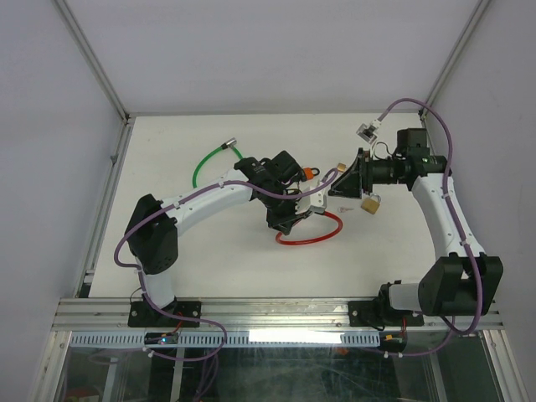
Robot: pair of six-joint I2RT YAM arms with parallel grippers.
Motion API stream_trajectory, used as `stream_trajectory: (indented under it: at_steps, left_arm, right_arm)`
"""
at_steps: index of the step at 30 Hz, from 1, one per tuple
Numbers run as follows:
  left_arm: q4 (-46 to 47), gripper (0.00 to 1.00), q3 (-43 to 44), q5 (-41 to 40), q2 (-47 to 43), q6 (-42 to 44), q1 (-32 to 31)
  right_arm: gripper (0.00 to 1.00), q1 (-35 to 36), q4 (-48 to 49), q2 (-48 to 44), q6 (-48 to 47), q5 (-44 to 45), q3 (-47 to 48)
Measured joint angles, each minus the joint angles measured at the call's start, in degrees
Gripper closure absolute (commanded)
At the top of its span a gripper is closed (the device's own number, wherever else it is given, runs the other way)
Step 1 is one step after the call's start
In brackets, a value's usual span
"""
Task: Lock with the key
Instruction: Lock the lock.
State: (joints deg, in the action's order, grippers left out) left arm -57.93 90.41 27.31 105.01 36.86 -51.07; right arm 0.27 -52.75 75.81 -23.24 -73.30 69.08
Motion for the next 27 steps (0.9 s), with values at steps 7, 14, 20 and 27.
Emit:
stream_trajectory:
  at_steps: [7, 14, 20, 27]
  left_arm:
    - [0.0, 1.00, 0.0, 0.1, 0.0, 0.2, 0.0]
    - [0.1, 1.00, 0.0, 0.3, 0.0, 0.3, 0.0]
    - [0.1, 1.00, 0.0, 0.3, 0.0, 0.8, 0.0]
    - [0.2, 1.00, -0.4, 0.2, -0.1, 1.2, 0.0]
  right_arm:
    - [0.48, 1.5, 3.6, 0.0, 5.0, 2.5, 0.0]
    - [0.52, 2.7, 4.8, 0.0, 6.9, 4.2, 0.0]
    - [0.54, 3.4, 5.1, 0.1, 7.3, 5.4, 0.0]
    - [0.55, 4.7, 4.9, 0.9, 7.3, 5.9, 0.0]
